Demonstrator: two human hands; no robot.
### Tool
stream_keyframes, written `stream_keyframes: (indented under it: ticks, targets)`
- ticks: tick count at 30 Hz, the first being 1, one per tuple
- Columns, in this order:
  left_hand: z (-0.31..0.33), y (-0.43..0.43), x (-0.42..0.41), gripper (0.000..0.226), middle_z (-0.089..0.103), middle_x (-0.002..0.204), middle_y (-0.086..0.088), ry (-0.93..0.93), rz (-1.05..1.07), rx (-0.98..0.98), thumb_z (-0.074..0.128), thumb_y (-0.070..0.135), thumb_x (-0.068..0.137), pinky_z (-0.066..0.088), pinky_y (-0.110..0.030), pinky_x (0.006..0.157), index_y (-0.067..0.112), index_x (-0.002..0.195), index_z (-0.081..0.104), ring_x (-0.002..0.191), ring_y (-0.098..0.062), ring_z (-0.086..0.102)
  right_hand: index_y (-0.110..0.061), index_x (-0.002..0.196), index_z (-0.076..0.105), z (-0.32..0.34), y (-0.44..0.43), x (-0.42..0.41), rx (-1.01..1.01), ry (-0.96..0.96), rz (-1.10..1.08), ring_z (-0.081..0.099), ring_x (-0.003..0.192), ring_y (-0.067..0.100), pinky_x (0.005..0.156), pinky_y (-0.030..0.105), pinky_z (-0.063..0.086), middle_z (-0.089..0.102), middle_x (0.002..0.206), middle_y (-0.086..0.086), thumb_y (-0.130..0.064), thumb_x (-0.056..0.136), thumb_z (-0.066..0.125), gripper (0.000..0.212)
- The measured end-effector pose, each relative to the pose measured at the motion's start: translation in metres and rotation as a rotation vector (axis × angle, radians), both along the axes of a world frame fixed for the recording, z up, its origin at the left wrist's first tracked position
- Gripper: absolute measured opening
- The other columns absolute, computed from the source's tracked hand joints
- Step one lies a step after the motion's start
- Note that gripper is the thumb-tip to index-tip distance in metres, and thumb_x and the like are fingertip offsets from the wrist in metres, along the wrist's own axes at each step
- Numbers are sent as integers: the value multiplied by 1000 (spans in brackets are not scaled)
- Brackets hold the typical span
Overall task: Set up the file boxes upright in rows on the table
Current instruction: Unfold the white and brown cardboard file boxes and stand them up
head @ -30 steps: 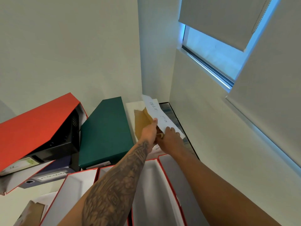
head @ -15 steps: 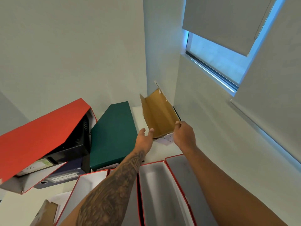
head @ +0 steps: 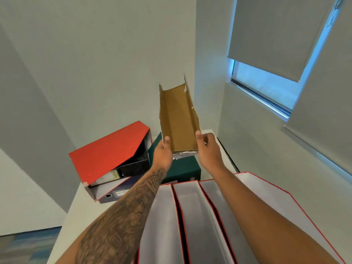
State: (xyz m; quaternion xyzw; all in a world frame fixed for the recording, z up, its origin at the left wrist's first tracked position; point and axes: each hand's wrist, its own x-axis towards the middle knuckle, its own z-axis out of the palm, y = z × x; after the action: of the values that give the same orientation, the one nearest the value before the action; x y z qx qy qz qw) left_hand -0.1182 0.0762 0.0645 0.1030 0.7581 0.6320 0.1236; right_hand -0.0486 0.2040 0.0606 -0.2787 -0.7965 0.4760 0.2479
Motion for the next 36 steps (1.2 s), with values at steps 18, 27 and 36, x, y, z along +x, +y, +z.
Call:
stream_keyframes:
  ticks: [18, 27, 36]
  targets:
    - [57, -403, 62, 61, 47, 144, -7, -114, 158, -97, 47, 62, 96, 44, -39, 81, 19, 140, 42, 114, -28, 54, -24, 146, 46, 18, -373, 62, 48, -23, 419, 56, 124, 25, 107, 44, 44, 61, 134, 3, -48, 108, 28, 49]
    - [2, -475, 95, 74, 43, 153, -11, -376, 38, -318, 37, 68, 96, 50, -46, 88, 18, 150, 35, 128, -38, 50, -28, 150, 40, -31, -421, 93, 78, -329, 566, 53, 133, 26, 107, 42, 42, 55, 146, 0, -54, 106, 32, 52]
    - [-53, -473, 109, 61, 46, 148, -15, -365, -57, -484, 30, 51, 105, 61, -46, 71, 8, 149, 35, 128, -39, 52, -18, 130, 54, -71, -417, 114, 347, -470, 447, 54, 116, 21, 98, 43, 51, 54, 133, 2, -38, 100, 47, 37]
